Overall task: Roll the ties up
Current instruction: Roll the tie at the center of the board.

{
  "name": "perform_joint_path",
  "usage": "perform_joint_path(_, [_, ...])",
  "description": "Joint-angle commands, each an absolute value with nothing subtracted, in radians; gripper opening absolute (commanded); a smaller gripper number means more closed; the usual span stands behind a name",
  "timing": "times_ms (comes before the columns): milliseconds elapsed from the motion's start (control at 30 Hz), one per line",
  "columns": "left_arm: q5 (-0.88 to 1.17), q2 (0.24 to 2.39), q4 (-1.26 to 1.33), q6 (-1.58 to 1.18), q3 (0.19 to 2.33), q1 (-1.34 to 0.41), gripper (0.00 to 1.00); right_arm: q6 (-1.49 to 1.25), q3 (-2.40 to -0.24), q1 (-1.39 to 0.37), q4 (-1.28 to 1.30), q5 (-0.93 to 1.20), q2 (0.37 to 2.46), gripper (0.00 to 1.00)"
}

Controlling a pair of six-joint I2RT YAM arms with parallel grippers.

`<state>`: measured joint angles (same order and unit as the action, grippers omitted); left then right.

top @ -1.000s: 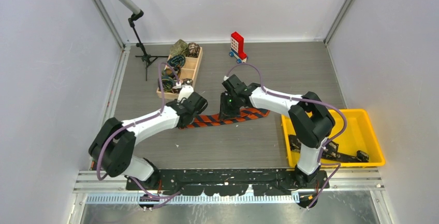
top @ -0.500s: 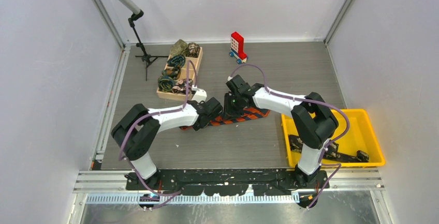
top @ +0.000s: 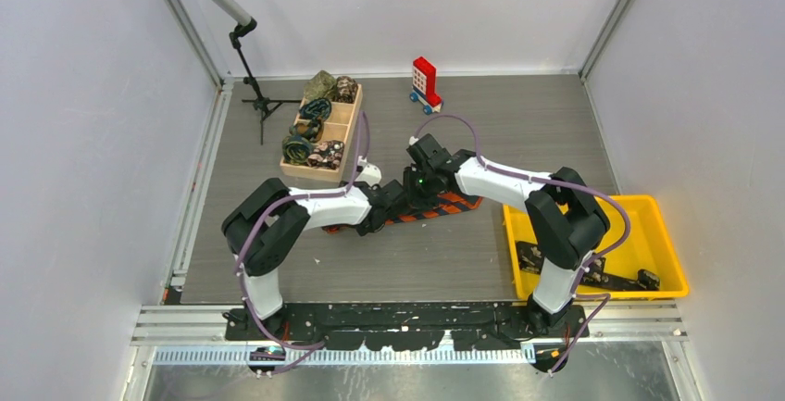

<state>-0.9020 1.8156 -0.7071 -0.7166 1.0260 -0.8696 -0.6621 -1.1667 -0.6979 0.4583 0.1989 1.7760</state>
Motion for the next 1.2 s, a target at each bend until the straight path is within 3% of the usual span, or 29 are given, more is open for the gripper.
perform_joint_path(0, [-0.854,1.828,-0.680,-0.711,1.057,-0.885,0.41,-0.651,-1.168,-0.694,0.458,0.186,1.715,0.29])
perform_joint_path(133, [-0.829,1.807,-0.676,-0.700,1.059,-0.885,0.46,-0.648,-1.180,-0.692,0.467,0.187,1.716,0.29])
perform_joint_path(833, [-0.741,1.615,-0.732,-0.700,1.069,-0.884,0.52,-0.646,-1.326,-0.692,0.507,0.196,1.763,0.29])
perform_joint_path(1167, [-0.678,1.378,-0.802,-0.768,0.954,-0.884,0.43,-0.643,-1.469,-0.697,0.518,0.259,1.850,0.29])
